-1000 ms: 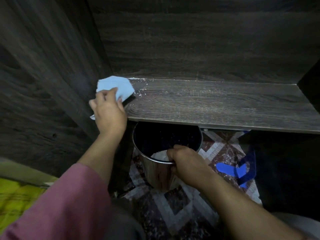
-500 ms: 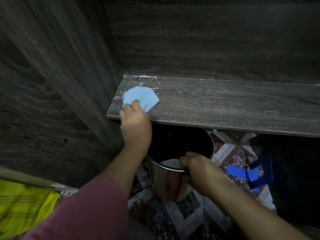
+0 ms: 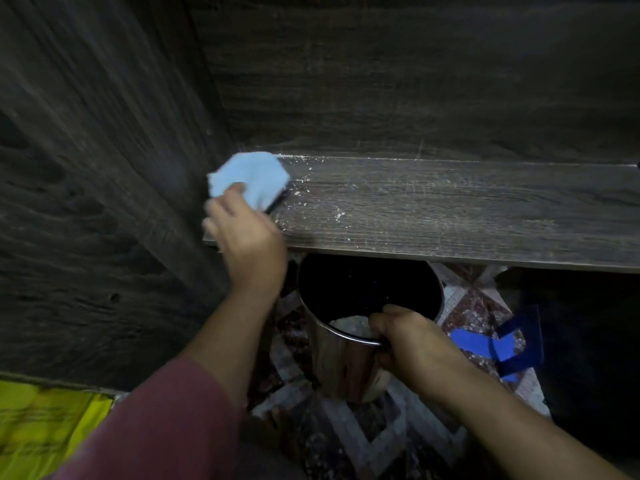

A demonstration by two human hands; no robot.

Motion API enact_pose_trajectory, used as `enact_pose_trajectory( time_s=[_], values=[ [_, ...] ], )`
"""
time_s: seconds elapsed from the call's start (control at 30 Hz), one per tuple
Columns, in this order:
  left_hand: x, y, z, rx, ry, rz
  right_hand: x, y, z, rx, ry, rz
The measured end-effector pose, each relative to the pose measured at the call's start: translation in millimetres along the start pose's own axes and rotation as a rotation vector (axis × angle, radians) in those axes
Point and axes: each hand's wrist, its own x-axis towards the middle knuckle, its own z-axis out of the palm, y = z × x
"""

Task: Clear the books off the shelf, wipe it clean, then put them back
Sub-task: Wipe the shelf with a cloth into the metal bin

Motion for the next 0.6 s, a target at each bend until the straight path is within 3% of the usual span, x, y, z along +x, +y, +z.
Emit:
enact_pose_trajectory(
  time_s=[0.1, 0.27, 0.43, 0.6],
  values=[
    [2.9, -19.7, -7.4, 0.055, 0.000, -0.131, -2.2, 3.1, -1.8, 0.016, -0.005, 0.021],
    [-5.7, -22.8, -1.3, 0.148, -0.112, -0.129, -3.8, 6.0, -2.4, 0.040, 0.004, 0.038],
    [-33.4, 14.3, 11.6, 0.141, -0.159, 0.066, -8.6, 11.3, -1.6, 0.041, 0.008, 0.050],
    [-65.4, 64.4, 15.6, 0.053, -0.387, 0.130, -14.8, 18.0, -0.7, 0.029, -0.007, 0.060]
  ],
)
